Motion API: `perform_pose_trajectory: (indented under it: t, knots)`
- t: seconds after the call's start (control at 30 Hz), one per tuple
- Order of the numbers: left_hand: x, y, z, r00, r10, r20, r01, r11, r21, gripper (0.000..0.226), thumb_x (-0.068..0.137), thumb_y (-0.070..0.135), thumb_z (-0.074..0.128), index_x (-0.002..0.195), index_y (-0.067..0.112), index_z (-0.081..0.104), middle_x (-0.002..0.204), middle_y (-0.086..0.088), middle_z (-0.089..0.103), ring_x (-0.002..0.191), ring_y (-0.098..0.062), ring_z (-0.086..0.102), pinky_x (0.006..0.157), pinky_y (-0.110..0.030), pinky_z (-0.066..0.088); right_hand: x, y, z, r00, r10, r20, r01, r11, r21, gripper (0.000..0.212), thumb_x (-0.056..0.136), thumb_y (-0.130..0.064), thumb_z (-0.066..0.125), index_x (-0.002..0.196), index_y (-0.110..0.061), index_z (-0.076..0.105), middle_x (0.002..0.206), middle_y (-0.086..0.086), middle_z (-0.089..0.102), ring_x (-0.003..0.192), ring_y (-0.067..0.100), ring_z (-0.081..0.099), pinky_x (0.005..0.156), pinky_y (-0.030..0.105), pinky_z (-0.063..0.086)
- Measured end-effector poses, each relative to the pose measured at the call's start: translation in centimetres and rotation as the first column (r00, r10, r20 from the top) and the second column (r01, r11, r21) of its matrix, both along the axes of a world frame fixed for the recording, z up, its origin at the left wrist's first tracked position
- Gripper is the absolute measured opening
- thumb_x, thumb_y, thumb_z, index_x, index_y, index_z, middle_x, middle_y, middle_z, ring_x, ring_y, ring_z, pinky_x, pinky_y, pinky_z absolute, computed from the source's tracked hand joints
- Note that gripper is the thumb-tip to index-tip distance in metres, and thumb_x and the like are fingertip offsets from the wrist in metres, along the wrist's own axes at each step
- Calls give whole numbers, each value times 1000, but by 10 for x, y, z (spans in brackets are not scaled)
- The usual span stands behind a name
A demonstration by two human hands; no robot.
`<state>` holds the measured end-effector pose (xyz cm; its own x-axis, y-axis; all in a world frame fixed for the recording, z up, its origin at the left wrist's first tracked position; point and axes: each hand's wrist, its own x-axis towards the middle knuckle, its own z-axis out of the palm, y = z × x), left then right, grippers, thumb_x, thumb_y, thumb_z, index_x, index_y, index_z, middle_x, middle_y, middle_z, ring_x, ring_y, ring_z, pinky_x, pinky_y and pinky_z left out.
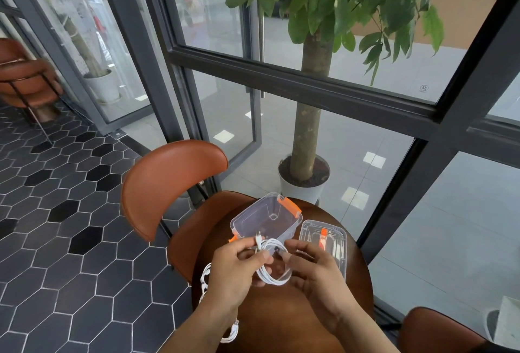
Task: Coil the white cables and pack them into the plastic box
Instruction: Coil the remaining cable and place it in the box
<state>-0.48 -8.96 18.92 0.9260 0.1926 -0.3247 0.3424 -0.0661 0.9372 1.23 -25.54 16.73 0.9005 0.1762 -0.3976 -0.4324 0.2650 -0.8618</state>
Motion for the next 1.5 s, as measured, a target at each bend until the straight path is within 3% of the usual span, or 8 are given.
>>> perform_pose_trajectory:
  t: [0.23, 0.33, 0.53, 0.73, 0.9, 1.13, 1.33, 1.5]
  knots:
    - [1, 2, -4, 1000, 17, -5, -17, 998, -59, 21, 93, 4, 66, 109, 15, 72, 83, -8, 80, 78, -23, 76, 64, -37, 60, -4, 3, 3, 999, 48, -17, -49, 999, -9, 34, 99, -42, 55, 124, -20, 64, 111, 17, 77, 102, 38, 74, 100, 58, 53]
    - [1, 4, -9, 998, 55, -32, -58, 992, -111, 19, 92, 4, 67, 107, 14, 72, 84, -10, 79, 78, -25, 75, 62, -36, 59, -4, 3, 1, 999, 34, -13, -35, 997, -68, 32, 100, -50, 46, 115, -28, 65, 100, 12, 80, 95, 36, 76, 96, 54, 56]
    - [-2, 10, -28, 994, 58, -92, -69, 990, -122, 19, 93, 5, 65, 108, 14, 72, 86, -8, 79, 77, -23, 76, 59, -31, 56, -9, 5, -9, 996, 51, 70, -34, 975, -221, 27, 101, -28, 56, 104, -11, 77, 94, 10, 81, 91, 28, 77, 87, 38, 62]
    - [-10, 11, -52, 987, 37, -159, -63, 985, -161, 21, 94, 3, 63, 107, 17, 73, 84, -6, 80, 73, -15, 74, 61, -32, 55, -6, 13, -36, 979, 201, 22, -189, 948, -255, 16, 95, -15, 67, 104, -12, 80, 100, 17, 79, 97, 38, 75, 96, 56, 57]
    - [-15, 18, -86, 970, 63, -233, -98, 985, -143, 21, 92, 2, 65, 105, 17, 72, 80, -2, 80, 68, -8, 73, 55, -29, 55, -1, 22, -65, 964, 208, -164, -244, 939, -241, 16, 90, 4, 63, 98, 2, 77, 87, 20, 78, 69, 24, 75, 58, 25, 57]
    - [-40, 28, -151, 919, 117, -376, -177, 976, -129, 20, 88, 3, 69, 107, 10, 68, 83, -1, 76, 67, -10, 70, 47, -24, 53, -14, 47, -120, 919, 284, -272, -392, 726, -565, 16, 85, -14, 73, 73, -19, 82, 56, -6, 72, 41, -2, 53, 45, 19, 39]
    - [-47, 43, -187, 882, 212, -421, -289, 948, -130, 16, 89, 8, 70, 96, 22, 70, 80, -2, 78, 65, -13, 69, 57, -30, 58, -13, 67, -149, 928, 238, -287, -366, 729, -579, 24, 87, -10, 72, 67, -23, 77, 42, -12, 63, 32, -3, 50, 43, 15, 39]
    - [-42, 62, -212, 855, 283, -434, -342, 937, -64, 13, 90, 5, 66, 101, 11, 69, 78, -8, 74, 61, -16, 66, 56, -30, 57, -1, 77, -177, 937, 211, -277, -342, 706, -619, 25, 88, -21, 75, 64, -28, 78, 43, -10, 62, 35, 3, 43, 53, 25, 39]
